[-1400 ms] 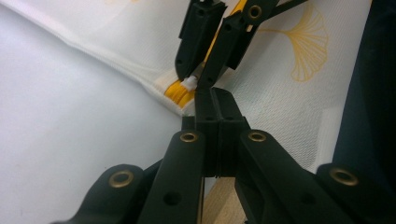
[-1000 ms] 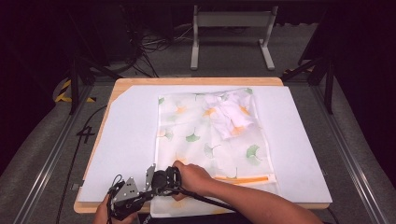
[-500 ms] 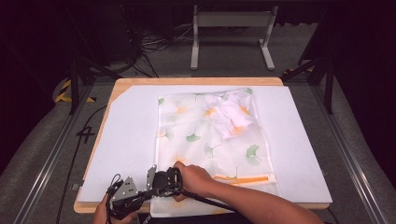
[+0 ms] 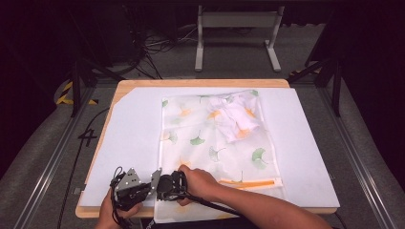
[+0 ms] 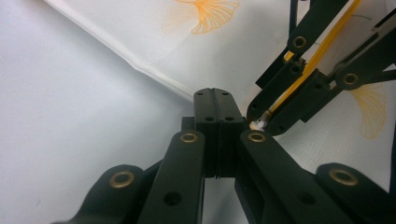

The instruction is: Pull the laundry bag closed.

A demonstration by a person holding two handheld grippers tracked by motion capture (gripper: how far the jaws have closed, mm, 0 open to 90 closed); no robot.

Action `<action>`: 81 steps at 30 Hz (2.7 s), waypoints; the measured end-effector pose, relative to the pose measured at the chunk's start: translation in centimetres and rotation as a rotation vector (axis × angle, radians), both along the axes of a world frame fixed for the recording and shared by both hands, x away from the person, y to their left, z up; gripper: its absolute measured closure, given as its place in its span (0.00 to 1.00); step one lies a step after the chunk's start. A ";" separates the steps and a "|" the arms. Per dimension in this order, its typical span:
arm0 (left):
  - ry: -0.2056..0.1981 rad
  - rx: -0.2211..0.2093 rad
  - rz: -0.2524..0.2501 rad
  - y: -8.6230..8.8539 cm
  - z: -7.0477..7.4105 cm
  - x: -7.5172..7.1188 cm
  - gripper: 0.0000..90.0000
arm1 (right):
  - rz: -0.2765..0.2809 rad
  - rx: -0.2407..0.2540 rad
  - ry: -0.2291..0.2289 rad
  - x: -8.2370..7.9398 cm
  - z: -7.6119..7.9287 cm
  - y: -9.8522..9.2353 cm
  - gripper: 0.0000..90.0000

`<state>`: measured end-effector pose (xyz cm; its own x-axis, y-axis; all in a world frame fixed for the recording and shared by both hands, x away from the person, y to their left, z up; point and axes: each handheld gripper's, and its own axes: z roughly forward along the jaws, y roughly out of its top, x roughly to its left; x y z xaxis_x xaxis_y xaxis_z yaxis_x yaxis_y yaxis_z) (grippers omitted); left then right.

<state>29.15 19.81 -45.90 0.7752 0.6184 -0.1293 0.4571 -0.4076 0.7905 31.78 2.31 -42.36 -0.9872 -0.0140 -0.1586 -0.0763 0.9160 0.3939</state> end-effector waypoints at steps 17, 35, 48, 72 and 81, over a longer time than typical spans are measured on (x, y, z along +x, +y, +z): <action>0.025 0.054 -0.030 -1.7 -0.3 0.9 1.00 | -0.010 0.008 0.015 0.0 -0.1 -0.2 0.94; -0.006 0.076 -0.041 -1.6 -0.5 0.8 1.00 | -0.021 -0.035 -0.006 -0.3 0.1 -0.2 0.94; 0.021 0.016 -0.003 -1.3 0.0 -0.6 1.00 | -0.005 -0.048 -0.017 -0.2 0.2 0.0 0.94; -0.004 0.004 -0.006 -1.2 -1.1 -0.6 1.00 | -0.004 -0.058 -0.016 -0.2 0.2 0.1 0.94; -0.005 0.004 -0.014 -1.1 -1.1 -0.5 1.00 | -0.011 -0.078 0.001 -0.1 0.3 -0.1 0.94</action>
